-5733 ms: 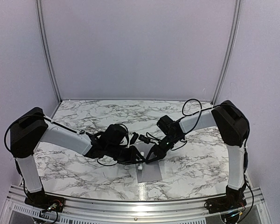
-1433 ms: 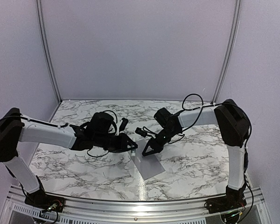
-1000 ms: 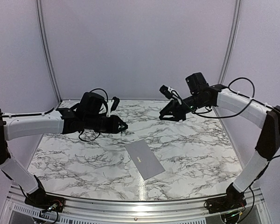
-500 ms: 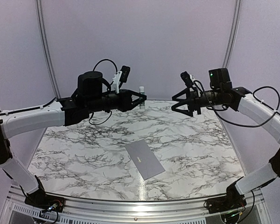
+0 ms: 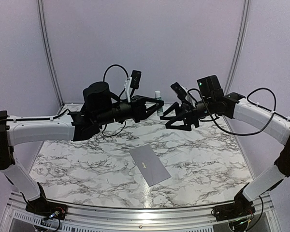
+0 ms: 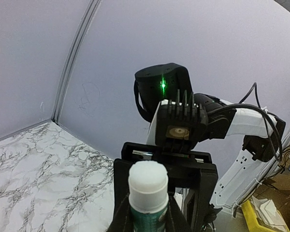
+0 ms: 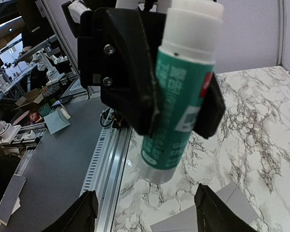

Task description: Place the letter into the envelope and seal it

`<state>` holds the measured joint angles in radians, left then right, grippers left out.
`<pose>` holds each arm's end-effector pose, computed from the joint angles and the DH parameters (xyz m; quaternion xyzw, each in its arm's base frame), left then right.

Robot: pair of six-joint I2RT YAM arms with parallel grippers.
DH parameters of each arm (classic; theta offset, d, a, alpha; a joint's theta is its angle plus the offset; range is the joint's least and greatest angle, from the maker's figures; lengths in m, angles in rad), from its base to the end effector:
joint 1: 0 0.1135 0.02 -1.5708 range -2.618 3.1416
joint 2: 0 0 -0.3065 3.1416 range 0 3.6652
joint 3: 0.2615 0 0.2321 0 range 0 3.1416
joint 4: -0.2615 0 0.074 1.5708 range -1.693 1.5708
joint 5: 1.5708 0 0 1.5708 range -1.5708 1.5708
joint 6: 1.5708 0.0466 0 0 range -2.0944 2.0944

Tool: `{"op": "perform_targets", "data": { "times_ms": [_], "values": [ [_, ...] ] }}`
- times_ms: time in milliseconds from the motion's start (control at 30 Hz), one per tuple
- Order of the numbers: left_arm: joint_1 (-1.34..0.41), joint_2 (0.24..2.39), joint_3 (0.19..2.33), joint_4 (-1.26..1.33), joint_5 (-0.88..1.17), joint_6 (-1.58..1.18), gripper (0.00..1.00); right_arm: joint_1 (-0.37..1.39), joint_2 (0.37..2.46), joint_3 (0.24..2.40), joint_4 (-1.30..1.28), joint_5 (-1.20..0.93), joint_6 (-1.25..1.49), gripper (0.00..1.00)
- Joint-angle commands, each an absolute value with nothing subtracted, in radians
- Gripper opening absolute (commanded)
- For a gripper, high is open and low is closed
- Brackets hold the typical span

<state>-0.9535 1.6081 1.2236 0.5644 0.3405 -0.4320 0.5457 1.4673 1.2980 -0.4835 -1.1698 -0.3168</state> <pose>0.2060 -0.3171 0.4124 0.2885 0.5766 -0.5668 0.5129 0.2279 0.1886 0.3837 -0.5347 0.5768 0.5339 0.3105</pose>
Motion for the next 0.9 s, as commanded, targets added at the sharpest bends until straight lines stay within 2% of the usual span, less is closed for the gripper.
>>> {"op": "perform_targets", "data": {
  "times_ms": [0, 400, 533, 733, 867],
  "values": [
    [-0.951, 1.617, 1.211, 0.69, 0.367, -0.467, 0.0, 0.558, 1.498, 1.345, -0.404, -1.236, -0.224, 0.65],
    [-0.951, 1.642, 1.201, 0.73, 0.377, -0.492, 0.0, 0.574, 1.522, 1.371, -0.339, -1.267, -0.13, 0.62],
    [-0.951, 1.65, 1.198, 0.735, 0.37, -0.493, 0.0, 0.575, 1.516, 1.368, -0.333, -1.289, -0.125, 0.58],
    [-0.952, 1.658, 1.198, 0.742, 0.365, -0.494, 0.0, 0.576, 1.516, 1.354, -0.315, -1.294, -0.107, 0.4],
    [-0.951, 1.657, 1.195, 0.744, 0.361, -0.49, 0.0, 0.577, 1.519, 1.347, -0.295, -1.298, -0.08, 0.23]
  ]
}}
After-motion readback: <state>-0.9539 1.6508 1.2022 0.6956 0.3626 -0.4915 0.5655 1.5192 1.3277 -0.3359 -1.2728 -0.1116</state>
